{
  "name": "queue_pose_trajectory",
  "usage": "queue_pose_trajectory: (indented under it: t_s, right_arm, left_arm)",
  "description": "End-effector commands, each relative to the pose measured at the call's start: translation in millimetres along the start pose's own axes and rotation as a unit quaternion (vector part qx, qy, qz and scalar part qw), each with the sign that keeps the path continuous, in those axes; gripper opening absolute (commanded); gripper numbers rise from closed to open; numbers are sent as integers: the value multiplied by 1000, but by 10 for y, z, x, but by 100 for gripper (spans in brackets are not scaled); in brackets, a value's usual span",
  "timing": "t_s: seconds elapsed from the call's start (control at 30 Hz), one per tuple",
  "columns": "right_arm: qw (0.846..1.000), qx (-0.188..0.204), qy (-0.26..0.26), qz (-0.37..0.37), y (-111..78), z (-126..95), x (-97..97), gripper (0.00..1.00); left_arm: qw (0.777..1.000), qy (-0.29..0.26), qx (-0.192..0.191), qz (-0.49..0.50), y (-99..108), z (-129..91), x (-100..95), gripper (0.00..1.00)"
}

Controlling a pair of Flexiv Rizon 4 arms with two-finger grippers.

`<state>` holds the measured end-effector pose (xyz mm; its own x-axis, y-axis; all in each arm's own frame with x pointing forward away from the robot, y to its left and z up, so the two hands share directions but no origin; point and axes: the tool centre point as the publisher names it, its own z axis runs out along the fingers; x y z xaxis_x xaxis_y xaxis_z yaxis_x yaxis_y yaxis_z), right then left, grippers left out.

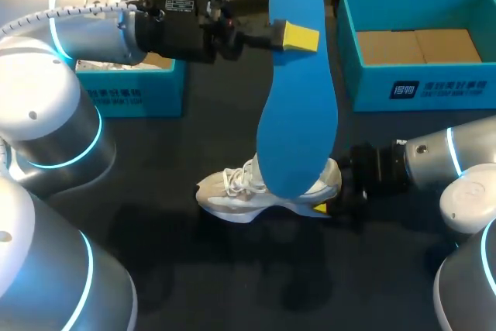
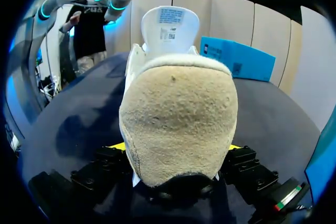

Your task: Take the shoe out of the shoebox, open the shoe tongue, remove and reinsert the insole, then place the shoe into the shoebox

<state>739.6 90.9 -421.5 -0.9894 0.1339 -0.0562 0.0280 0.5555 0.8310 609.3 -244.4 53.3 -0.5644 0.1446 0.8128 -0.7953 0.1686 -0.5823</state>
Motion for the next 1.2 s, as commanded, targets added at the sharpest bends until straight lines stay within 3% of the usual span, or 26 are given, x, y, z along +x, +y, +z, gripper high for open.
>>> queue_pose_trajectory:
  t_s: [0.03,0.43,0.8,0.93,1.2]
  right_arm:
    - [1000,2,-1,0,6,6,12,100]
    - [1000,15,-3,16,30,-90,-8,100]
    - [996,80,-12,42,125,-280,17,100]
    - [990,132,-11,41,235,-413,33,100]
    - [990,132,-11,41,235,-413,33,100]
  left_arm:
    - [1000,1,2,0,17,3,-4,0]
    - [1000,1,2,0,17,3,-4,0]
    - [1000,1,2,0,17,3,-4,0]
    - [1000,1,2,0,17,3,-4,0]
    - [1000,1,2,0,17,3,-4,0]
